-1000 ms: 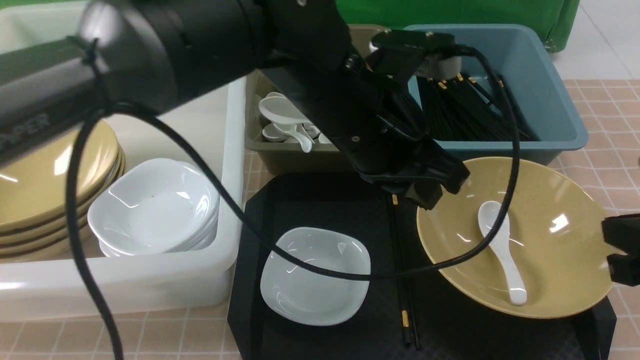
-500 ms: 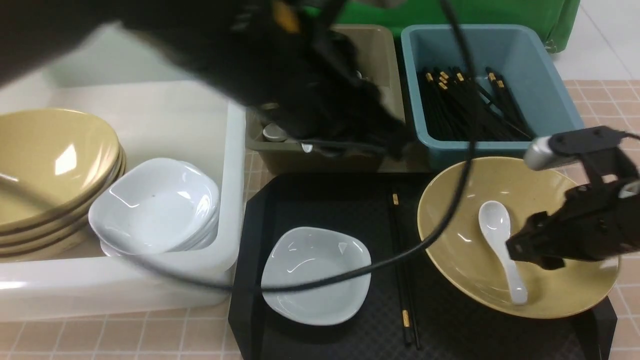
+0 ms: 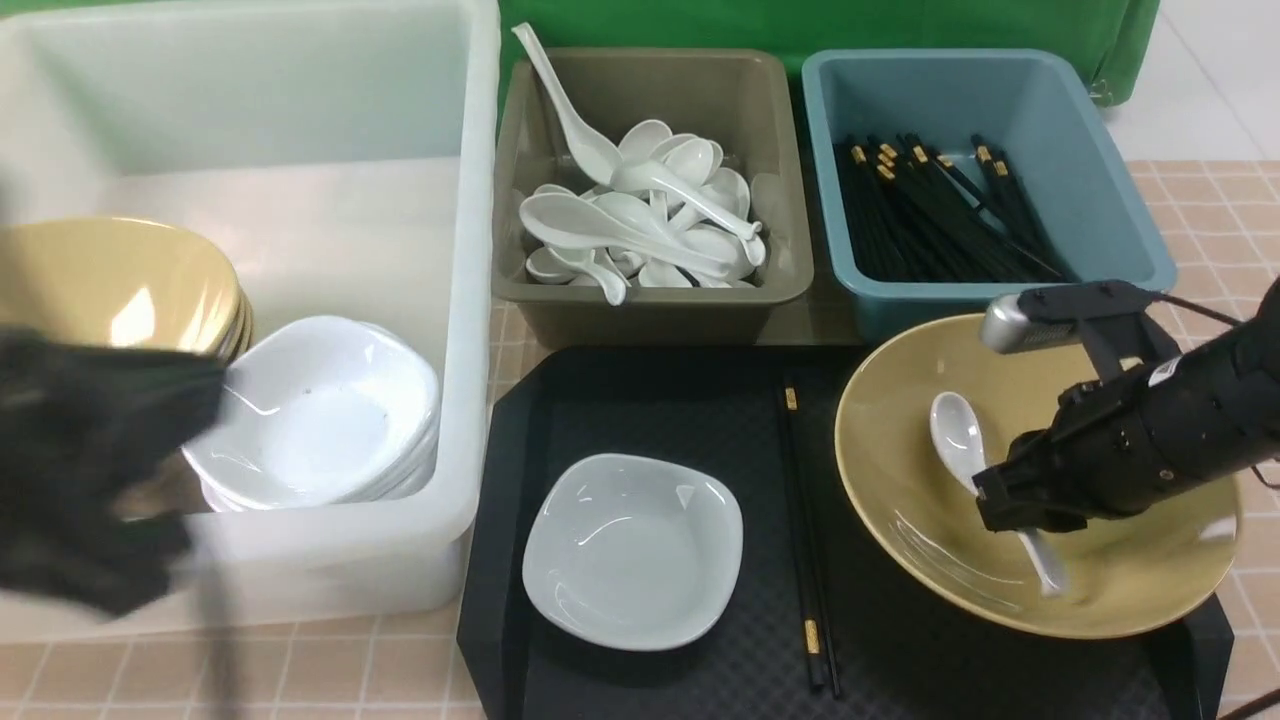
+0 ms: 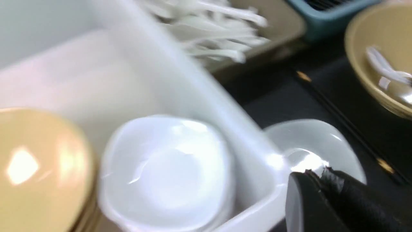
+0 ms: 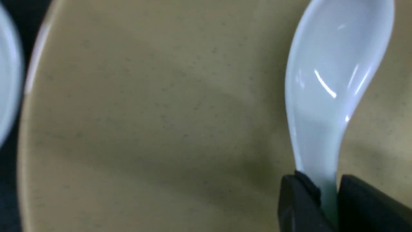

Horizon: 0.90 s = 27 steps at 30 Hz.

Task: On brown table put chopsticks spoon bowls plates into blue grey white boxes.
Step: 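Reach down and grasp the white spoon resting in the bowl with the right gripper, then place the white spoon into the bin of spoons with the right gripper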

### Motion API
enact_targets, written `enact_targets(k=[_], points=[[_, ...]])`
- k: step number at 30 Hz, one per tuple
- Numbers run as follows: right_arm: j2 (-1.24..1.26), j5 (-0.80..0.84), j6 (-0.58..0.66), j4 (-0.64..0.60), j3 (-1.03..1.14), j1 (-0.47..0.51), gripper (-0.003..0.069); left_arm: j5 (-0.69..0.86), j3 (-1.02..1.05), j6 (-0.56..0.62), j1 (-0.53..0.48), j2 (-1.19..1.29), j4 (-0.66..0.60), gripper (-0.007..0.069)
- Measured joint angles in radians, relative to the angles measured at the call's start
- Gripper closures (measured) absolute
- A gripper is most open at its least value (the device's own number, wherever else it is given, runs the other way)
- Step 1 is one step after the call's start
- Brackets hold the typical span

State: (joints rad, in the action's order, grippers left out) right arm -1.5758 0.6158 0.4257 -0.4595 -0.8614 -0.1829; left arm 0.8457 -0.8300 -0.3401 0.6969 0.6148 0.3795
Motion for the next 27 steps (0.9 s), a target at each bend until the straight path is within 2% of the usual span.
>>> enact_targets(k=[3,6,8,9,12,14,17,20,21,22,23,24,27], points=[[0.035,0.092,0.001,0.004,-0.086,-0.009,0.0477,0.036,0.075,-0.183,0.0,-0.211,0.098,0.0595],[0.053,0.089,0.017,0.008,-0.203,-0.056,0.0477,0.082,0.097,-0.237,0.0,-0.317,0.101,0.0595],[0.05,0.064,0.049,0.008,-0.25,-0.093,0.0477,0.113,0.102,-0.24,0.0,-0.336,0.093,0.0595],[0.027,0.019,0.122,0.007,-0.34,-0.153,0.0477,0.135,0.107,-0.237,0.0,-0.341,0.07,0.0595],[-0.068,-0.118,0.22,0.001,-0.5,-0.261,0.0477,0.132,0.11,-0.207,0.0,-0.315,0.013,0.0595],[-0.149,-0.191,0.245,0.0,-0.607,-0.298,0.0477,0.116,0.11,-0.181,0.0,-0.289,-0.018,0.0595],[-0.271,-0.194,0.24,0.02,-0.77,-0.311,0.0452,0.092,0.11,-0.139,0.0,-0.242,-0.073,0.0595],[-0.349,-0.091,0.17,0.079,-0.907,-0.287,0.0345,0.066,0.11,-0.112,0.0,-0.195,-0.13,0.0595],[-0.349,-0.08,0.164,0.079,-0.907,-0.285,0.0337,0.066,0.11,-0.109,0.0,-0.191,-0.135,0.0595],[-0.357,0.002,0.114,0.113,-0.966,-0.268,0.0281,0.058,0.111,-0.105,0.0,-0.165,-0.165,0.0595],[-0.357,0.028,0.099,0.13,-0.979,-0.263,0.0269,0.053,0.111,-0.105,0.0,-0.157,-0.172,0.0595],[-0.343,0.141,0.033,0.181,-1.031,-0.241,0.0235,0.037,0.111,-0.097,0.0,-0.119,-0.204,0.0595],[-0.266,0.286,-0.022,0.299,-1.081,-0.218,0.0253,-0.019,0.112,-0.034,0.0,-0.053,-0.257,0.0595]])
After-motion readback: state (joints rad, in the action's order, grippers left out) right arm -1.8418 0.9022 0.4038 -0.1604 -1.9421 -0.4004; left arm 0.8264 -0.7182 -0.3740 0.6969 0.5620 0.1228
